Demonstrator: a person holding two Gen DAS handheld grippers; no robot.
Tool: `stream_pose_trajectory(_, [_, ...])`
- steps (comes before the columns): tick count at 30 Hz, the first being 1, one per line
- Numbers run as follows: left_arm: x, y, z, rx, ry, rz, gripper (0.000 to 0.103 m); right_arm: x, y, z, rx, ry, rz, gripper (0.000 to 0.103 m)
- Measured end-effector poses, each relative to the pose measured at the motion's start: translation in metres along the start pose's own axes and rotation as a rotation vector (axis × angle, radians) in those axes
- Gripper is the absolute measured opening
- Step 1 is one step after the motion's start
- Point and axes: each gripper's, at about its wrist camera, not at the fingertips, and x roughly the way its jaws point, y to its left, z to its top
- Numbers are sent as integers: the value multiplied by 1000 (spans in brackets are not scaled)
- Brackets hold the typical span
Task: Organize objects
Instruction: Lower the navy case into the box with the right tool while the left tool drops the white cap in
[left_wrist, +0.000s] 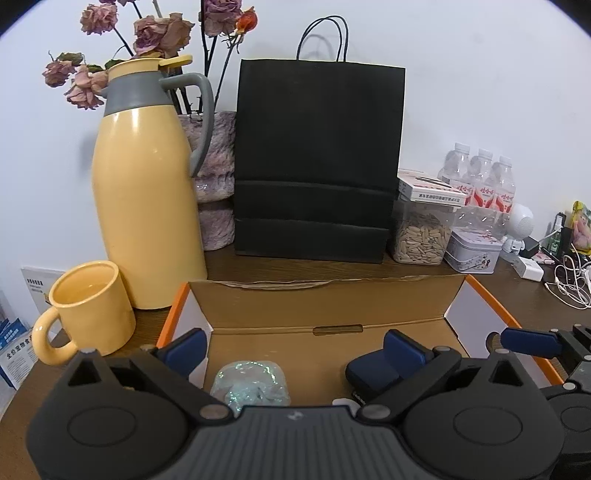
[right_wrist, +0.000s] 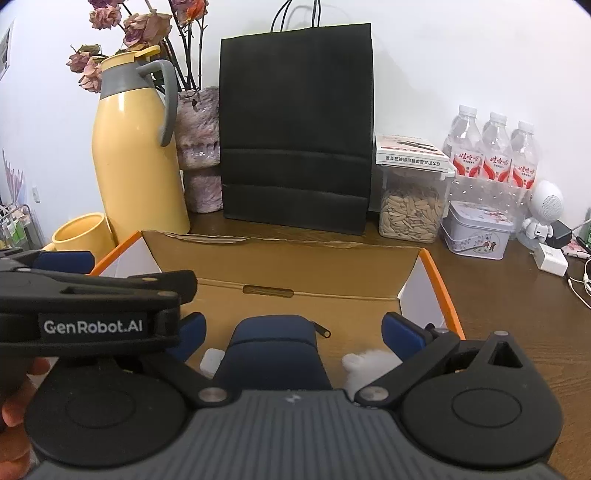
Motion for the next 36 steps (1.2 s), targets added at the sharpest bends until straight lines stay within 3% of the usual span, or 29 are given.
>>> stream_pose_trajectory(15, [-12, 2, 5, -17, -22, -4, 102, -7, 3, -1, -10, -11, -2, 103])
stream_pose_trajectory(36, [-85, 24, -23, -59, -89, -12, 102, -76, 7, -29, -31, -82, 10, 103])
